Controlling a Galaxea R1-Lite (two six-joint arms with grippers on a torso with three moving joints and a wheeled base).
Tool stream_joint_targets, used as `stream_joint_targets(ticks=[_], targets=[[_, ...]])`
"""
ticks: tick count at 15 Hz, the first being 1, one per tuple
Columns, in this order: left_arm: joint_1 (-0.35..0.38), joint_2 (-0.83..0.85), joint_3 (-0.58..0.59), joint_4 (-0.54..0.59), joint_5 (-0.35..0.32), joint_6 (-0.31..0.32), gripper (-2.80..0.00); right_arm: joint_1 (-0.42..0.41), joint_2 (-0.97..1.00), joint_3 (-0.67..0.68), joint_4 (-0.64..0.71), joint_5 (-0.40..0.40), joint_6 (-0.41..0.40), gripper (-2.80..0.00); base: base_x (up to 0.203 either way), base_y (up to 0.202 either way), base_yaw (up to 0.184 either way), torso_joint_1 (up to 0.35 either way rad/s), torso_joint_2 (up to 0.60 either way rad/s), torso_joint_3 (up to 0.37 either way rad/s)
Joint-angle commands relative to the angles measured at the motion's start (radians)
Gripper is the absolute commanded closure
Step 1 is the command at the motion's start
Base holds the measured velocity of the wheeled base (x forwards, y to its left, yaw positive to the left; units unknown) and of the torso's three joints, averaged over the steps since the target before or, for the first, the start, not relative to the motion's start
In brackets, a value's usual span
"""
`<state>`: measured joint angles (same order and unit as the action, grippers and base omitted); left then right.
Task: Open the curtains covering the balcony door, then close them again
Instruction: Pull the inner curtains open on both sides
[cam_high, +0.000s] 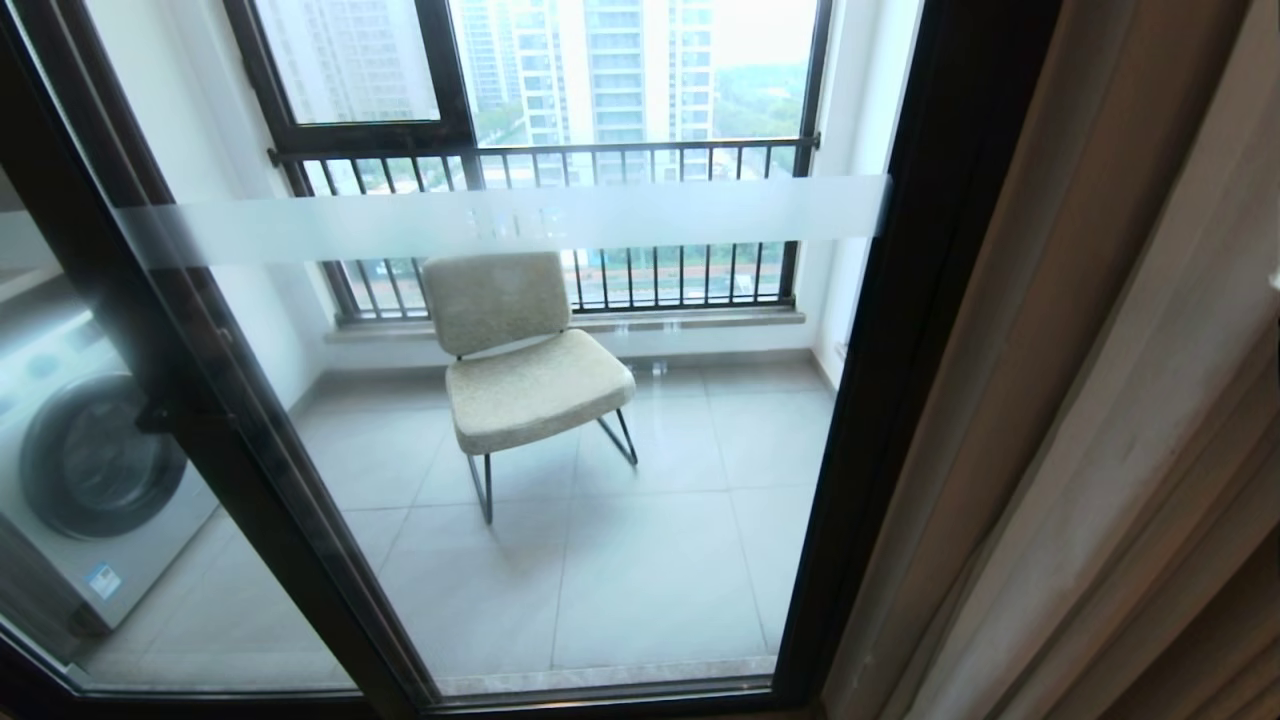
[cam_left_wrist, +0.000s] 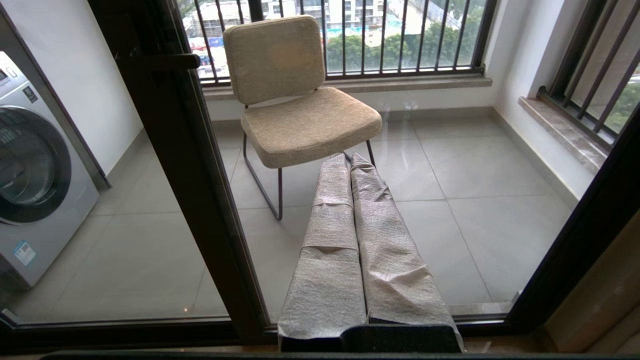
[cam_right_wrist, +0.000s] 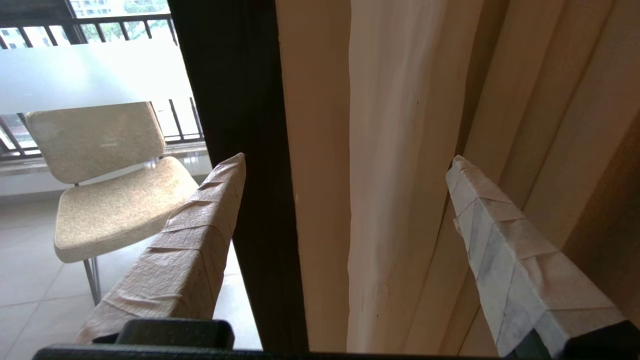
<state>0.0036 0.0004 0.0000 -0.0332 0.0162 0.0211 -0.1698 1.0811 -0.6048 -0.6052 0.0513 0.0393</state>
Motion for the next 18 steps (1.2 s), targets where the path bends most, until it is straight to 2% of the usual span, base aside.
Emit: stream_joint_targets(ticks=[1, 10, 15, 16, 18], targets=[[0.001, 0.000, 0.000, -0.001, 0.001, 0.000, 0.00, -0.002, 0.128, -0.066, -0.006, 0.000, -0.002, -2.80, 0.000, 0.000, 0.000, 0.000, 0.00, 0.000], [0.000, 0.000, 0.000, -0.001, 0.001, 0.000, 0.00, -0.054, 0.387, -0.321, -0.006, -0.002, 0.000, -2.80, 0.000, 0.000, 0.000, 0.000, 0.00, 0.000], [0.001, 0.000, 0.000, -0.001, 0.001, 0.000, 0.00, -0.056, 0.433, -0.349, -0.014, -0.002, -0.002, -2.80, 0.000, 0.000, 0.000, 0.000, 0.00, 0.000], [0.001, 0.000, 0.000, -0.001, 0.001, 0.000, 0.00, -0.056, 0.434, -0.348, -0.022, -0.002, -0.001, 0.00, 0.000, 0.000, 0.000, 0.000, 0.00, 0.000], [0.001, 0.000, 0.000, -0.001, 0.001, 0.000, 0.00, -0.056, 0.443, -0.352, -0.029, -0.002, 0.000, 0.00, 0.000, 0.000, 0.000, 0.000, 0.00, 0.000]])
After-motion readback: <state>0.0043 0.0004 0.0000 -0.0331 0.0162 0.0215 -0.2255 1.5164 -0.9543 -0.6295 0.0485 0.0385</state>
